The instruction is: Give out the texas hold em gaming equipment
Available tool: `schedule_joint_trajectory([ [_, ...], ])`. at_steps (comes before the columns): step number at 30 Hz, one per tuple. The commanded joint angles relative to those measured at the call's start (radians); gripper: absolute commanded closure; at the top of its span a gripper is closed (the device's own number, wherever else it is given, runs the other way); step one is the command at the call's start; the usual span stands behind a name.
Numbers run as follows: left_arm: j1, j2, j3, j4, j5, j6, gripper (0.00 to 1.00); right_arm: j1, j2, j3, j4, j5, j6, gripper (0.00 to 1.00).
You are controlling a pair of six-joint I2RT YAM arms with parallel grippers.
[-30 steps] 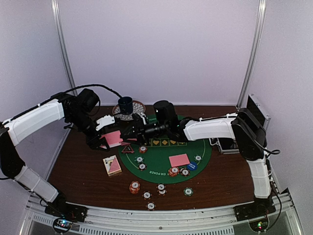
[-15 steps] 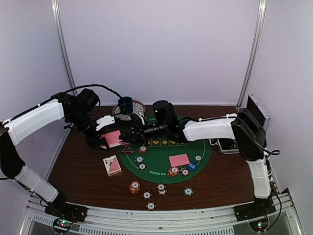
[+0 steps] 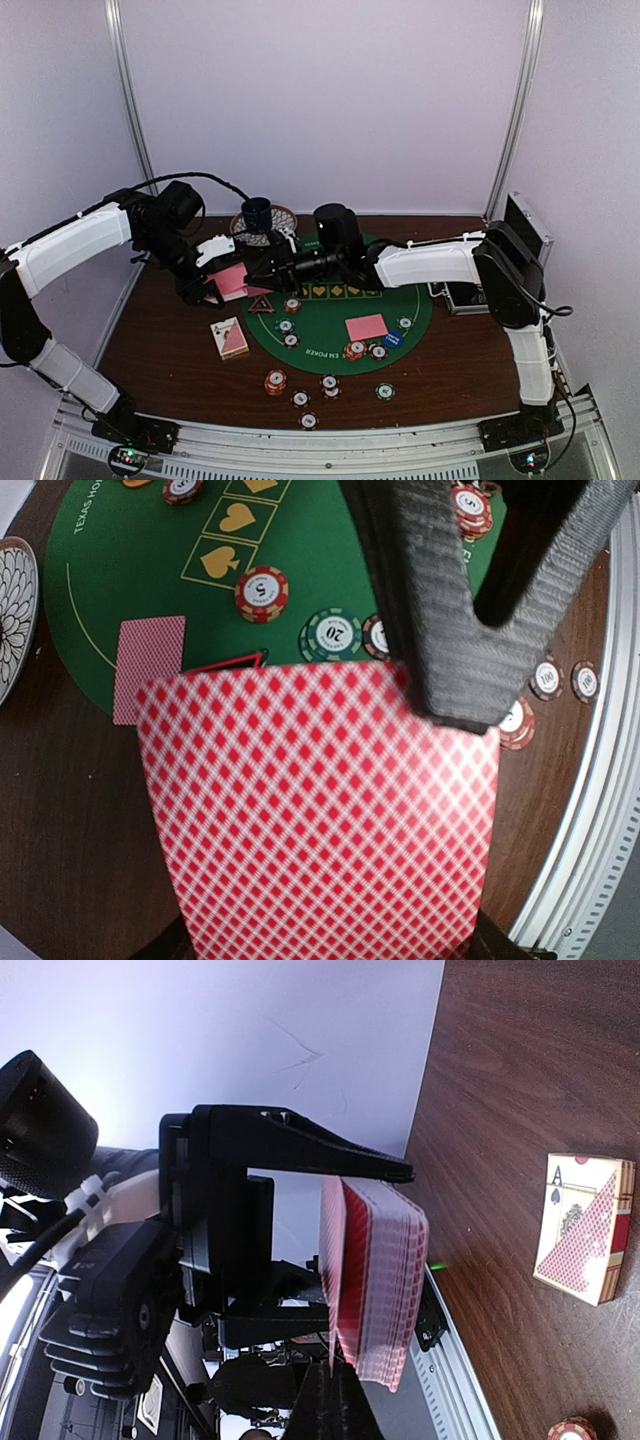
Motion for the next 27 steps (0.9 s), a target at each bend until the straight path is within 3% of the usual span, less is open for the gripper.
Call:
schedule_joint_trajectory([
  [1, 0.002, -0.035, -0.013, 0.007, -0.016, 0.009, 1.0, -0.048, -0.058, -0.005, 0.039, -0.017, 0.005, 1.0],
  [16, 0.005, -0.049, -0.022, -0.007, -0.049, 0.01, 1.0, -0.186, 0.004, 0.008, -0.059, -0.024, -0.075, 1.0],
  [27, 0.005, -0.058, -0.015, -0.018, -0.033, 0.012, 1.0, -0.196, 0.254, 0.323, -0.4, 0.072, -0.296, 1.0],
])
